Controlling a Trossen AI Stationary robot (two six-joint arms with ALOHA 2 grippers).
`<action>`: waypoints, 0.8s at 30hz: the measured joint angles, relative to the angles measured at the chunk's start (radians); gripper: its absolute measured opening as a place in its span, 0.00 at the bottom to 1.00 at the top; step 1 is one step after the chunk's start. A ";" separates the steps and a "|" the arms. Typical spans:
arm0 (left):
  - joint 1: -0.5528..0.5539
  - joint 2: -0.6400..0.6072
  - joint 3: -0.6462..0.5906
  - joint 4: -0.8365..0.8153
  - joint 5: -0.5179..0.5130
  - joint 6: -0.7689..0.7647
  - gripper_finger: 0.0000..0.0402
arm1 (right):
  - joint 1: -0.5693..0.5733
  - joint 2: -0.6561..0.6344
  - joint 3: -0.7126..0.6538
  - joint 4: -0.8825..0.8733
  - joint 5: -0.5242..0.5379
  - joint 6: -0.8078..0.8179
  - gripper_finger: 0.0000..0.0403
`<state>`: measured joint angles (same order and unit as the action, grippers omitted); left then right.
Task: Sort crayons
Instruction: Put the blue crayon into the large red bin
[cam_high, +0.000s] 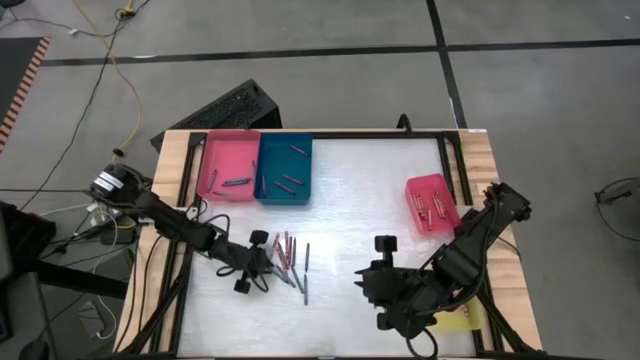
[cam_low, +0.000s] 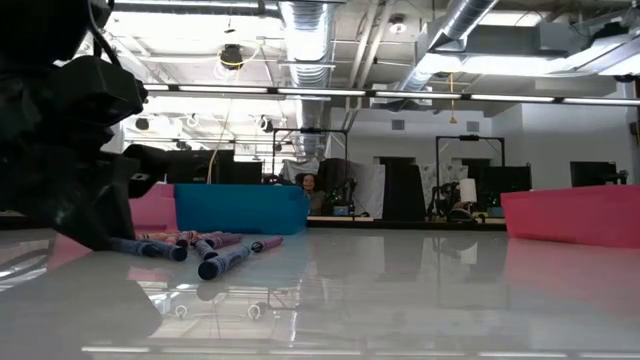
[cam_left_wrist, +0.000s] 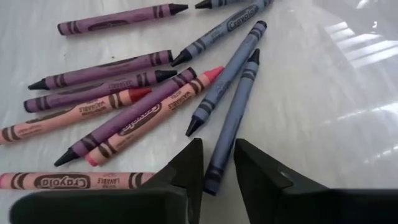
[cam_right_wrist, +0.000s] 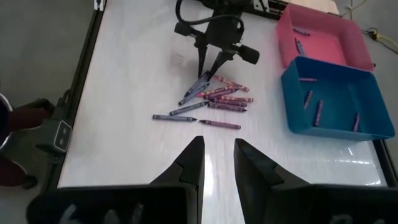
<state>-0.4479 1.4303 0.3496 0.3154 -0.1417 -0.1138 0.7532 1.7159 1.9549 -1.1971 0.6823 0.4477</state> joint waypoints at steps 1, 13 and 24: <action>-0.001 0.013 0.000 -0.004 0.000 -0.003 0.18 | 0.000 0.000 0.000 0.002 0.000 0.000 0.20; -0.003 0.050 -0.001 0.021 0.030 -0.101 0.02 | 0.005 0.000 0.000 0.001 0.000 0.023 0.20; -0.082 -0.123 -0.003 0.092 0.014 -0.226 0.02 | 0.027 0.000 0.000 -0.001 0.134 0.054 0.20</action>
<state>-0.5304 1.3078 0.3470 0.4075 -0.1281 -0.3400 0.7801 1.7157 1.9549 -1.1981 0.8159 0.5014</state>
